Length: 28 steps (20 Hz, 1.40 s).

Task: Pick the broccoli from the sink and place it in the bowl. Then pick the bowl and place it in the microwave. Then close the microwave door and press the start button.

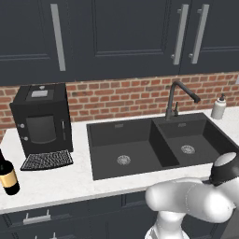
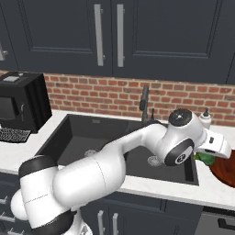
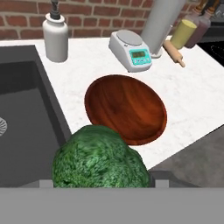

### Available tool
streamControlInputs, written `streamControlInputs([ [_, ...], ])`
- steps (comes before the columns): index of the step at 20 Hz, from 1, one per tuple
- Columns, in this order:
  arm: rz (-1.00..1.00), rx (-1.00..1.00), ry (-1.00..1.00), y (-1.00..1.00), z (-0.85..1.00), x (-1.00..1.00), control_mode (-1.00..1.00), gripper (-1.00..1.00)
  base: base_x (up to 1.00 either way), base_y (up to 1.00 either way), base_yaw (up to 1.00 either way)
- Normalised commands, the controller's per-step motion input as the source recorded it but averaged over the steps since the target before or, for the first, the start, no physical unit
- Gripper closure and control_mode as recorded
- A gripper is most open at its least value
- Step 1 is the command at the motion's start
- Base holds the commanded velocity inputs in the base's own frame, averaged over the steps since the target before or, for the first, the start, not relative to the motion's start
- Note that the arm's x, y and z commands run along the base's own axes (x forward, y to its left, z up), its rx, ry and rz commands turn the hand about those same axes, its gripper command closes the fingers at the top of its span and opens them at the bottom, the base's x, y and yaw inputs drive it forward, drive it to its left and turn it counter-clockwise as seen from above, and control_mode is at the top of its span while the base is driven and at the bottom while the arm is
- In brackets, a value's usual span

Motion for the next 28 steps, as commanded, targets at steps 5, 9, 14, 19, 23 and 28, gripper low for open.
streamControlInputs([
  [5,0.0,0.0,0.05,-0.02,-0.06,0.06,-1.0,1.0,0.0,0.0,0.0],
  [9,0.0,-0.01,0.08,0.0,-0.17,0.14,-1.0,1.0,0.0,0.0,0.0],
  [14,0.0,0.0,0.06,-0.07,-0.18,0.21,-1.0,1.0,0.0,0.0,0.0],
  [19,0.0,0.02,0.04,-0.22,-0.16,0.2,-1.0,1.0,0.0,0.0,0.0],
  [23,0.0,0.02,0.0,-0.19,-0.14,0.2,-1.0,1.0,0.0,0.0,0.0],
  [28,0.0,0.02,0.04,-0.11,-0.17,0.31,-1.0,1.0,0.0,0.0,0.0],
])
